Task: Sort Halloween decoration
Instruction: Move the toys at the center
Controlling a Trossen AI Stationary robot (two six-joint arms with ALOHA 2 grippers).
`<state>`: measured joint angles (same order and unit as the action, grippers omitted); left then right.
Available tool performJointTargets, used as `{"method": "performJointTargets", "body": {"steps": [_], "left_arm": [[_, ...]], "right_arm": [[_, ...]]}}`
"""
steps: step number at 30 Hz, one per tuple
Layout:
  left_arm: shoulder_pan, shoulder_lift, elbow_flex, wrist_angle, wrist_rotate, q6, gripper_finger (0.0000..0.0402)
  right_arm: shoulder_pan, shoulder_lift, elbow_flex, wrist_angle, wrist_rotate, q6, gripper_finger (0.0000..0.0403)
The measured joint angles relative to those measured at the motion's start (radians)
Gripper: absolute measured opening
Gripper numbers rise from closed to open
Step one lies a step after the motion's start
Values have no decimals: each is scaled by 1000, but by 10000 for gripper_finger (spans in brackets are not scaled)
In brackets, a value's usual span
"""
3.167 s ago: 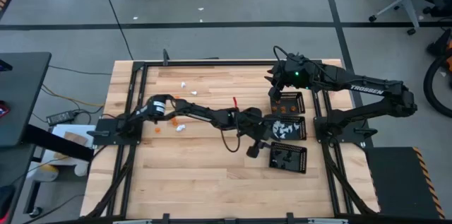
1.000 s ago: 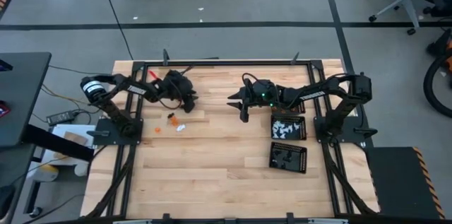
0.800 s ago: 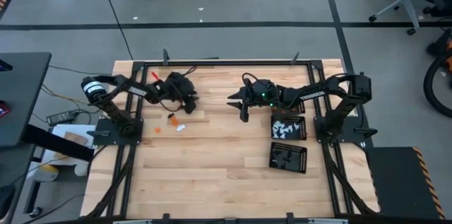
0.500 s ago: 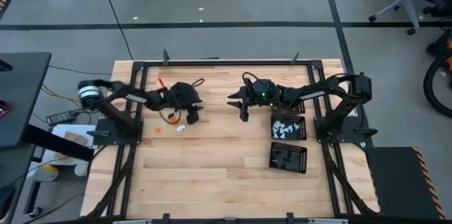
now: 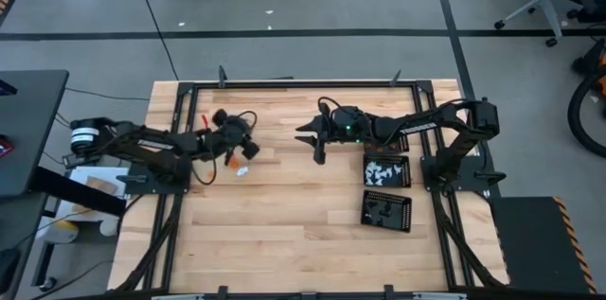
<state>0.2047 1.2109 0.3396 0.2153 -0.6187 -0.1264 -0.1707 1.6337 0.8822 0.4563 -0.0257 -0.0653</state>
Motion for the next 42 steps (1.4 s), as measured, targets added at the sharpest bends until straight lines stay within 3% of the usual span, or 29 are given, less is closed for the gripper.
{"method": "performJointTargets", "body": {"steps": [4, 11, 17, 22, 33, 42], "left_arm": [[3, -6, -33, -108, -159, -139, 141], [65, -6, -54, -143, -249, -238, 141], [208, 9, -52, -219, -54, -317, 141], [248, 45, -51, -237, 136, -327, 141], [70, 58, -50, -207, 208, -361, 141], [-85, 60, -51, -66, 246, -305, 142]], "right_arm": [[14, 0, 12, -9, 0, -14, 125], [34, 0, 12, -26, -1, -18, 125], [45, 0, 12, -25, -6, -80, 125], [44, 0, 12, -21, -20, -112, 125], [40, 0, 12, -22, -21, -111, 125], [40, 0, 12, -22, -30, -111, 125]]}}
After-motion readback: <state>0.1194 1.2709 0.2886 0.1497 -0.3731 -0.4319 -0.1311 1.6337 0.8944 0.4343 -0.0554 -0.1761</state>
